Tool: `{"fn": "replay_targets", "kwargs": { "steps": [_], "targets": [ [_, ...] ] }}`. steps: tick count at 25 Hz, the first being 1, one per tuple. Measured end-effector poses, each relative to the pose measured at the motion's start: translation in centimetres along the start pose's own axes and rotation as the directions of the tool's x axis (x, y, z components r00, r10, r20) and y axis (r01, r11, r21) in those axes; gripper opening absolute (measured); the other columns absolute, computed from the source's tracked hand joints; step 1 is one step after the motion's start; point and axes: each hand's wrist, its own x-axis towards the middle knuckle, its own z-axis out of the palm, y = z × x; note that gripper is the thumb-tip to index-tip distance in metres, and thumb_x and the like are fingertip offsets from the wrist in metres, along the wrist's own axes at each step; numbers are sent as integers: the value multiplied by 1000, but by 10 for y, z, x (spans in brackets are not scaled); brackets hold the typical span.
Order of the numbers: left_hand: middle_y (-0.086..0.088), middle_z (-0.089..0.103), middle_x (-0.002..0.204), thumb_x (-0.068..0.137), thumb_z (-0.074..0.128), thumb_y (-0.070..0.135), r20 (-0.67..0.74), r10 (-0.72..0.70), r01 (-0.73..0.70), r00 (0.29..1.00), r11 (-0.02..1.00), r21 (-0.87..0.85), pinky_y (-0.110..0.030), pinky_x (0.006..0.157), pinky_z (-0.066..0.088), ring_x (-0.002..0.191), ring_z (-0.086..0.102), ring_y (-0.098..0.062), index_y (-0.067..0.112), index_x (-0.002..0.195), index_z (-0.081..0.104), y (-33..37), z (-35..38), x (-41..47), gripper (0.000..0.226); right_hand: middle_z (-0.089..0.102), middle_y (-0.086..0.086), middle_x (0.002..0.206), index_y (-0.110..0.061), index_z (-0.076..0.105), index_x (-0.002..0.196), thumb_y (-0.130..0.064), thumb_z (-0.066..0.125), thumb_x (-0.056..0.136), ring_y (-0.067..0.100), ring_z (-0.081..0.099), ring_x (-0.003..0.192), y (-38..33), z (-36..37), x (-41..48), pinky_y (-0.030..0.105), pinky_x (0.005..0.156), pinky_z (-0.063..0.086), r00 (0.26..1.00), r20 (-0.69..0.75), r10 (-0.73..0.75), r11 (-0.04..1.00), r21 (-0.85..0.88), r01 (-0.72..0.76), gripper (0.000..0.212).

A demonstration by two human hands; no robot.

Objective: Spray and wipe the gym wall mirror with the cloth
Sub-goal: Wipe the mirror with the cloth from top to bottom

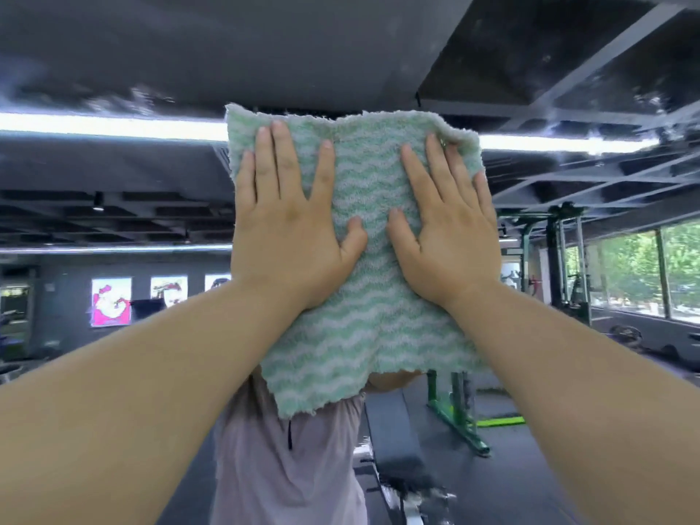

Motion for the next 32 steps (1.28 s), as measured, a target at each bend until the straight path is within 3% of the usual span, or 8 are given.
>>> {"fn": "replay_targets", "kwargs": {
  "steps": [5,10,14,20,24,29,32],
  "targets": [
    [-30,-4,157,88,22,59,56,85,-85,995,996,-3,-50,120,-3,147,-5,-40,15,155,6,91,16,14,81,1,-5,163,-34,7,155,-53,19,89,11,-3,149,86,-16,-24,39,121,-3,994,25,105,994,-32,-104,69],
    [-29,-8,157,88,21,61,88,132,-134,987,991,13,-47,120,-3,147,-8,-38,17,155,4,82,12,16,82,-1,0,163,-31,6,155,-53,17,88,16,-4,149,75,-14,-19,42,120,-5,990,26,142,989,-46,-140,71],
    [-27,-12,157,89,23,63,102,105,-109,989,993,40,-46,120,-4,147,-12,-36,19,155,0,25,2,43,82,0,2,163,-31,8,155,-52,18,91,17,-3,149,23,-8,9,45,121,-2,993,5,122,992,-16,-122,69],
    [-25,-12,158,87,18,63,63,-95,88,993,990,106,-42,119,-6,148,-12,-33,23,155,-2,-142,-31,44,81,-3,-1,163,-34,6,155,-51,22,96,15,-6,149,-133,18,70,45,120,-5,999,25,-44,999,5,44,63],
    [-20,-12,160,86,19,61,120,-188,180,975,981,76,-40,118,-5,148,-11,-29,22,155,-2,-231,-52,17,82,-6,-3,163,-35,4,155,-50,22,96,14,-8,149,-228,35,81,45,119,-8,992,59,-109,994,14,108,63],
    [-24,7,159,90,21,50,-6,-185,185,983,983,13,-45,120,5,148,6,-33,6,153,15,-218,-40,-37,78,4,-3,163,-34,13,154,-44,22,95,14,0,149,-253,45,32,45,120,-1,990,25,-137,991,4,137,61],
    [-19,14,159,92,25,44,54,-96,96,994,995,-2,-43,120,6,148,11,-29,5,152,19,-208,-38,-76,72,18,-4,161,-31,24,153,-41,24,91,16,12,149,-248,46,-1,47,120,6,981,45,-188,982,21,188,62]
  ]
}}
